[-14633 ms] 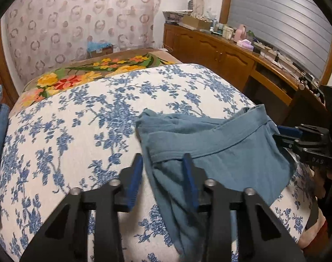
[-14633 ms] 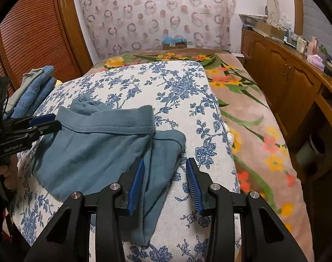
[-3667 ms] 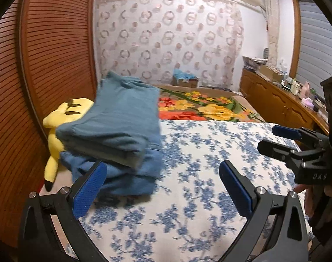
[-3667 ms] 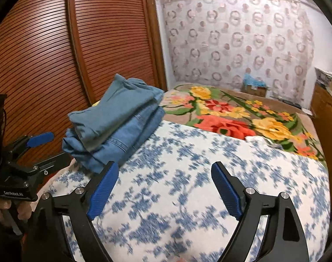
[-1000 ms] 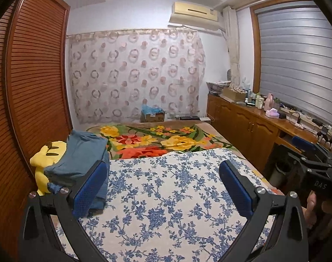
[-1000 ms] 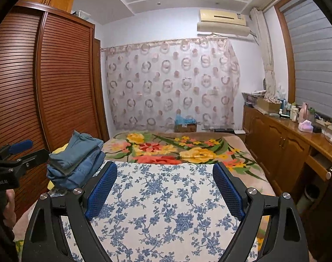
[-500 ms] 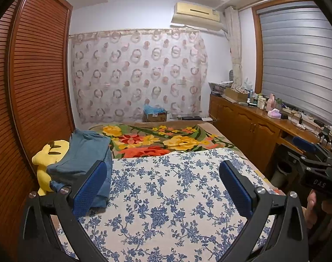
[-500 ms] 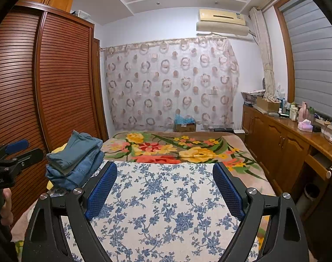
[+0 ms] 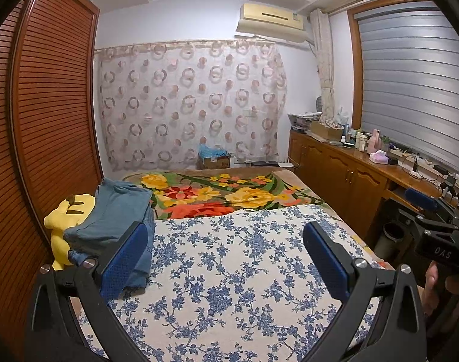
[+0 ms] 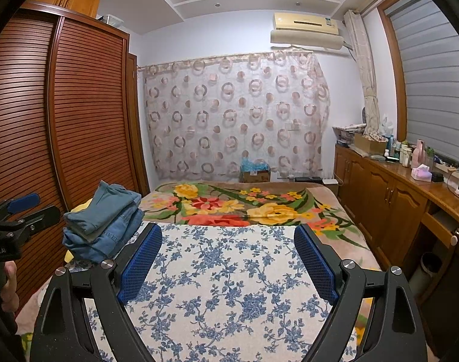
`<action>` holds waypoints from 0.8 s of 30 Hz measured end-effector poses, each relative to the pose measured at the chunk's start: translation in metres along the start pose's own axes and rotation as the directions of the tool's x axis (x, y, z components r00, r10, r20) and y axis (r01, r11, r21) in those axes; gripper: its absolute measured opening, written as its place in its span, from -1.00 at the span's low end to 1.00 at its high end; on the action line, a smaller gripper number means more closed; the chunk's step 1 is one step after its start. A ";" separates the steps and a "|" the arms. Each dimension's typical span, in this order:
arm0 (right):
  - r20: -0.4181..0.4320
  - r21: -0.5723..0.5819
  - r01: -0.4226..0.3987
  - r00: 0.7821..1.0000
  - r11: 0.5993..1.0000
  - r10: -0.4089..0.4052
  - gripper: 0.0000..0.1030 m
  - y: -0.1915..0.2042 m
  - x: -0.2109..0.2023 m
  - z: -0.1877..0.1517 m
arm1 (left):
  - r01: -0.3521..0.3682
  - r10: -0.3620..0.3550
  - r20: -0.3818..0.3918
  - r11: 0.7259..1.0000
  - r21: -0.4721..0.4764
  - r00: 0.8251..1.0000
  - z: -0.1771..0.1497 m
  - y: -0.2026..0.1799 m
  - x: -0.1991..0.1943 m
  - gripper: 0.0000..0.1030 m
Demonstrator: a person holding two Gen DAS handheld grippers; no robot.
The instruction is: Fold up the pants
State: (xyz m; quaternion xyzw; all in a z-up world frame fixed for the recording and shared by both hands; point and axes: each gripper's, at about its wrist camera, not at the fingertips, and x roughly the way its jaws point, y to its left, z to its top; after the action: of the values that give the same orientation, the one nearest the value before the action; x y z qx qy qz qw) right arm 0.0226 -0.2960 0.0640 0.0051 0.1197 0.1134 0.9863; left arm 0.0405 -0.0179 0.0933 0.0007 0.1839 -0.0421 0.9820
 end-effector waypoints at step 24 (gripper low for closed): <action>0.002 0.001 -0.006 1.000 1.000 0.006 0.75 0.000 -0.001 -0.001 | -0.003 0.003 0.000 1.000 0.000 1.000 -0.002 -0.001 0.001 0.99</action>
State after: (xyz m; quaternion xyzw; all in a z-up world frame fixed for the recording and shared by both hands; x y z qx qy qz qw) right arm 0.0216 -0.2961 0.0637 0.0062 0.1187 0.1165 0.9861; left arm 0.0406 -0.0186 0.0914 0.0012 0.1838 -0.0405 0.9821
